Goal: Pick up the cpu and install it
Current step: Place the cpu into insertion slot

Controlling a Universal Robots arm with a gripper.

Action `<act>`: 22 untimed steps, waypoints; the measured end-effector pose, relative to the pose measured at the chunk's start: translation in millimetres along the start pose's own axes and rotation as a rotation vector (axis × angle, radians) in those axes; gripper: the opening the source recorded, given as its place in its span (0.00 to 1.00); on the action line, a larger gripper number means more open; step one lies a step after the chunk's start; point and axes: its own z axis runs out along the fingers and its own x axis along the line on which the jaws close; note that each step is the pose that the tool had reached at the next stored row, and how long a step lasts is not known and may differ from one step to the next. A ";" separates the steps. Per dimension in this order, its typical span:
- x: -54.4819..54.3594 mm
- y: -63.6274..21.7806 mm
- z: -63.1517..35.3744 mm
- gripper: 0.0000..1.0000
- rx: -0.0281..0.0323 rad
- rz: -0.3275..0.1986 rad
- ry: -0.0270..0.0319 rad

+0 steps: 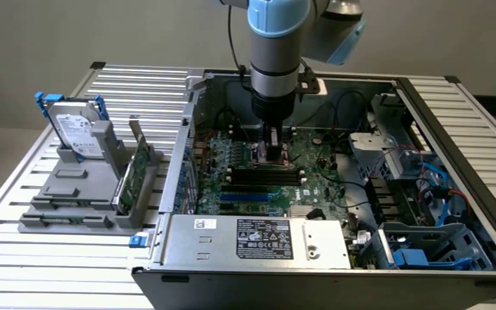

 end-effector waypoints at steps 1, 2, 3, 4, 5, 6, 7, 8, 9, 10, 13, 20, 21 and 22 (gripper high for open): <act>-1.0 -0.2 1.4 0.55 0.0000 0.000 0.0025; -1.8 -0.3 2.5 0.55 -0.0001 0.000 0.0050; -2.4 -0.3 3.3 0.55 -0.0003 0.001 0.0074; -2.8 -0.4 3.9 0.55 -0.0003 0.001 0.0095; -3.1 -0.4 4.5 0.55 -0.0004 0.001 0.0123; -3.2 -0.5 4.8 0.55 -0.0005 0.001 0.0140; -3.3 -0.5 4.9 0.55 -0.0005 0.002 0.0140; -3.4 -0.5 4.8 0.55 -0.0005 0.002 0.0139; -3.7 -0.5 4.8 0.55 -0.0004 0.002 0.0138; -3.7 -0.5 4.9 0.55 -0.0006 0.003 0.0138; -3.9 -0.6 6.4 0.55 -0.0024 0.015 0.0136; -4.0 -0.7 7.8 0.55 -0.0100 0.023 0.0120; -4.0 -0.8 7.9 0.55 -0.0111 0.023 0.0110; -4.0 -0.8 8.0 0.55 -0.0124 0.023 0.0096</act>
